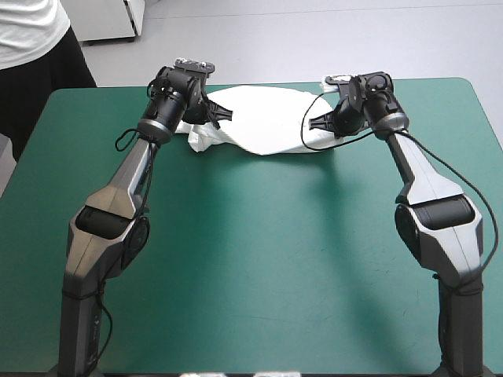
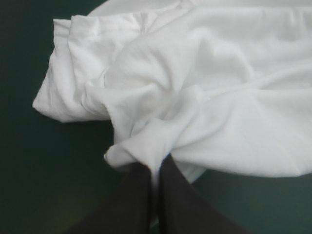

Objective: Fold the cloth

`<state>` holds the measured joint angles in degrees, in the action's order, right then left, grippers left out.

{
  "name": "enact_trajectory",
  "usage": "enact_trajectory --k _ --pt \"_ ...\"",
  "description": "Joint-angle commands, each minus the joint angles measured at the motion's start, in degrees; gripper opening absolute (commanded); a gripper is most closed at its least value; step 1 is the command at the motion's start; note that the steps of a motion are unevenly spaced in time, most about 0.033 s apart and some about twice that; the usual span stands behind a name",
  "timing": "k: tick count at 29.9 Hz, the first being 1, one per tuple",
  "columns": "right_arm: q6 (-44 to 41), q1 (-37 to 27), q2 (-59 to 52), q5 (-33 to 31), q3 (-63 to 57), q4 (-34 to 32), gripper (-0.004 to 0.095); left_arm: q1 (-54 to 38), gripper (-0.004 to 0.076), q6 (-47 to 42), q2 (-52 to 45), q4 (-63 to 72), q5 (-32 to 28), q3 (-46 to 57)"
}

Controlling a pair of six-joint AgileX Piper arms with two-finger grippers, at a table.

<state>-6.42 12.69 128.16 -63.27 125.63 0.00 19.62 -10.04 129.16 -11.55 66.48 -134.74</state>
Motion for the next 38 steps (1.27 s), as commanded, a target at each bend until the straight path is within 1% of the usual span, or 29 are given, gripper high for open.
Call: enact_trajectory --k 1,2,4,5,7,8,12,15,19,21,24,28,32,35,38 --pt "1.21 0.93 -11.71 11.55 -12.21 -3.14 -0.0017 0.57 -0.0010 -5.05 -10.49 -3.41 -10.97 13.22" --pt "0.97 1.60 -14.48 15.12 -17.24 -4.66 -0.0017 0.81 -0.0010 -6.68 -13.60 -4.28 -14.59 18.30" --pt "0.80 2.46 -19.21 22.00 -25.55 -5.28 -0.0017 1.14 -0.0010 -8.75 -19.47 -4.16 -25.83 30.00" --pt "0.70 2.61 -21.19 24.41 -29.61 -5.28 -0.0017 1.66 -0.0010 -8.63 -22.72 -4.16 -30.63 35.83" --pt "-0.32 2.90 -23.91 26.84 -35.70 -5.02 -0.0017 2.42 -0.0010 -8.73 -27.88 -4.53 -36.42 45.38" --pt "-0.94 3.00 -25.10 27.22 -38.60 -5.02 -0.0017 2.63 -0.0010 -8.99 -30.46 -4.61 -37.65 49.27" --pt "-1.42 3.03 -29.23 28.32 -47.73 -3.74 -0.0017 2.99 -0.0010 -11.69 -37.92 -5.75 -37.66 60.46" --pt "-1.52 3.12 -33.13 31.15 -54.17 -1.86 -0.0017 3.24 -0.0010 -11.93 -42.17 -5.30 -37.78 68.26" --pt "-2.13 3.70 -38.09 32.72 -62.60 -2.06 -0.0017 5.17 -0.0010 -13.40 -47.20 -5.70 -38.18 77.70" --pt "-3.62 4.82 -41.07 34.40 -67.55 -2.25 -0.0017 6.53 -0.0010 -15.45 -49.80 -5.70 -39.31 82.51" --pt "-5.15 6.92 -45.15 37.36 -74.20 -2.53 -0.0017 8.52 -0.0010 -18.28 -53.62 -5.83 -39.45 88.22" --pt "-8.63 9.76 -50.23 38.50 -81.20 -2.53 -0.0016 10.57 -0.0010 -20.93 -59.34 -6.10 -39.22 94.49" --pt "-13.24 12.76 -55.07 39.38 -87.11 -4.04 -0.0011 11.18 -0.0010 -22.30 -65.85 -5.78 -36.78 99.09" --pt "-17.74 14.66 -58.30 38.88 -90.12 -5.90 -0.0011 11.18 -0.0010 -23.20 -70.63 -5.78 -34.98 101.67" --pt "-20.18 16.96 -61.06 36.55 -92.62 -5.89 -0.0011 11.18 -0.0010 -23.79 -75.03 -4.49 -33.05 104.15"
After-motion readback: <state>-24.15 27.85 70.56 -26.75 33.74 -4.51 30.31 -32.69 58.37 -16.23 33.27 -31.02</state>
